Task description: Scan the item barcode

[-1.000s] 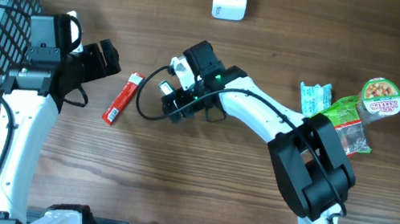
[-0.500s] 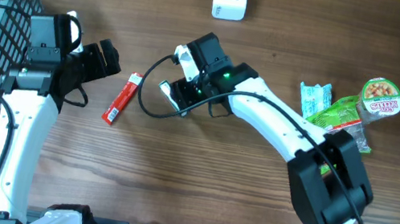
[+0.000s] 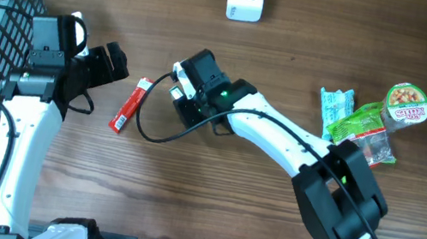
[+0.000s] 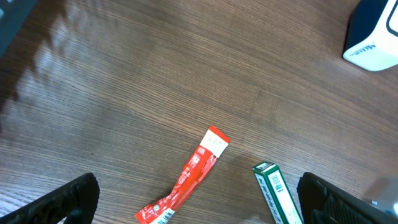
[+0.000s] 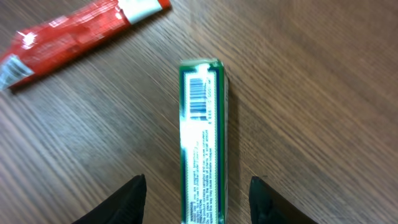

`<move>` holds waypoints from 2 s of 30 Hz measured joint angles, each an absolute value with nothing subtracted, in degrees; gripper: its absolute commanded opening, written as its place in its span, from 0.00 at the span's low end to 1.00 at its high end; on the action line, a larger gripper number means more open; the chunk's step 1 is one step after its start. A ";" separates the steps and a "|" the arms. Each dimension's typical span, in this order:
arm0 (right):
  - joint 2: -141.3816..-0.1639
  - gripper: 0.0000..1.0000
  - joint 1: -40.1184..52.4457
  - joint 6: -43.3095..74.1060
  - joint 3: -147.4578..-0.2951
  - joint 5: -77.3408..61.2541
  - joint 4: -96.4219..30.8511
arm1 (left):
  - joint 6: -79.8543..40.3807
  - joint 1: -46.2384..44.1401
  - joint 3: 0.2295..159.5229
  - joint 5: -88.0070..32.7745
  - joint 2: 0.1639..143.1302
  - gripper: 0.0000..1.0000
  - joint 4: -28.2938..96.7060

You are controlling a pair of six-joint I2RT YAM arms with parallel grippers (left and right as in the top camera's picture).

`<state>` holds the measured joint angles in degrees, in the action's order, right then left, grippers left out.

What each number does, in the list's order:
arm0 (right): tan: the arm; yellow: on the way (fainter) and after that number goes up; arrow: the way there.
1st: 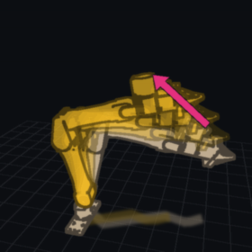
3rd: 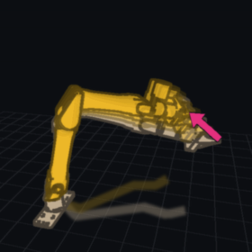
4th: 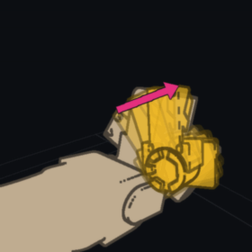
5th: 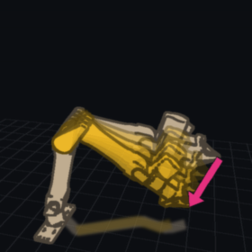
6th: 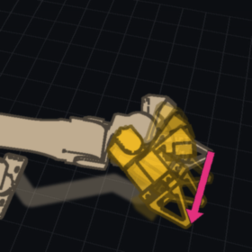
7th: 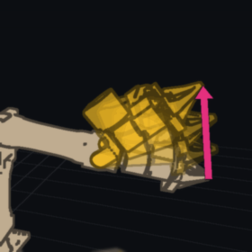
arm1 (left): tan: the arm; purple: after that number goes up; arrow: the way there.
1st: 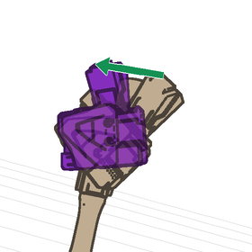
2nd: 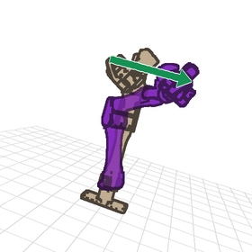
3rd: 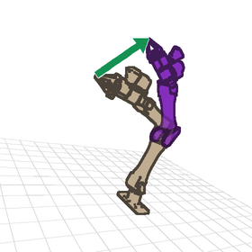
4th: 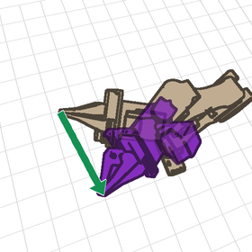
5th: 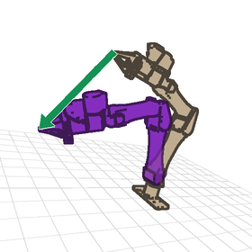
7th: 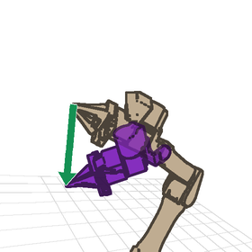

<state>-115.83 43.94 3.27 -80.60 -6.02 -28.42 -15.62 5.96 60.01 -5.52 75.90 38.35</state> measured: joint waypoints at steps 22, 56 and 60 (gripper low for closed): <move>-117.99 0.44 43.94 6.44 -80.36 -5.45 -29.78 | -15.62 5.96 60.01 -5.50 75.90 1.00 38.35; -112.57 0.28 35.07 8.99 -80.01 6.17 -36.05 | -15.62 5.96 60.01 -5.50 75.90 1.00 38.35; -112.66 0.33 35.20 9.02 -80.01 4.69 -36.86 | -15.62 5.96 60.01 -5.50 75.90 1.00 38.35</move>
